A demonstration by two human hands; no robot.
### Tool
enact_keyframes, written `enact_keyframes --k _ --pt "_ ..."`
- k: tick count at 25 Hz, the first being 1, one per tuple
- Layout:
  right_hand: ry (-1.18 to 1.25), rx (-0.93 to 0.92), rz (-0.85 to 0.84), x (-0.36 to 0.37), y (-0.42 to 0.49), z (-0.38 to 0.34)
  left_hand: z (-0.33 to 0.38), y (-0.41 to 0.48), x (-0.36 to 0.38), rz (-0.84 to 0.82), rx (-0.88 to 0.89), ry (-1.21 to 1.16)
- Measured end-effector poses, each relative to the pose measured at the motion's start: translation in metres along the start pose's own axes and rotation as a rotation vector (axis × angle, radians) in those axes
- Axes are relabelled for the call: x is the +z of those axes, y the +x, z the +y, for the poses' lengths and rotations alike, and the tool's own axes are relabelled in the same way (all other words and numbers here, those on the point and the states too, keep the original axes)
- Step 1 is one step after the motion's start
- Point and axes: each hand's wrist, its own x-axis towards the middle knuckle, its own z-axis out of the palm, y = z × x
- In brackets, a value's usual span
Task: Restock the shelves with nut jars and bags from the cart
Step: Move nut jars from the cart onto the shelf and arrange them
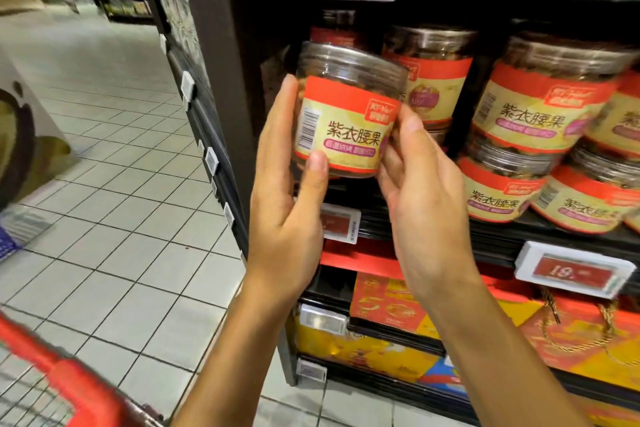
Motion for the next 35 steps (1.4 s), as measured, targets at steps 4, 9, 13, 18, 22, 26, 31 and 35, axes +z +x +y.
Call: enact_keyframes --k 4,9,13,18,22,26,31,35 --pt "0.029 -0.089 -0.041 0.008 -0.003 -0.002 -0.002 -0.001 -0.006 0.021 -0.041 0.062" --pt "0.024 -0.224 -0.004 0.014 0.008 -0.008 0.007 0.015 -0.001 -0.011 -0.054 -0.082" --pt "-0.333 -0.107 0.032 0.011 0.030 -0.005 -0.006 0.028 0.003 0.016 -0.100 0.116" --pt "-0.519 -0.105 0.119 0.006 0.027 0.001 -0.014 0.030 0.008 0.061 -0.103 0.274" --pt "-0.376 -0.083 0.069 0.006 0.024 0.006 -0.018 0.025 0.009 0.091 -0.154 0.147" --pt "-0.497 -0.037 0.070 0.004 0.035 0.001 -0.021 0.042 0.009 0.043 -0.223 0.124" --pt "-0.584 -0.005 0.113 0.001 0.035 0.001 -0.030 0.038 0.005 0.044 -0.266 0.184" --pt "-0.624 0.079 0.077 0.004 0.042 0.005 -0.033 0.032 0.009 0.054 -0.392 0.069"
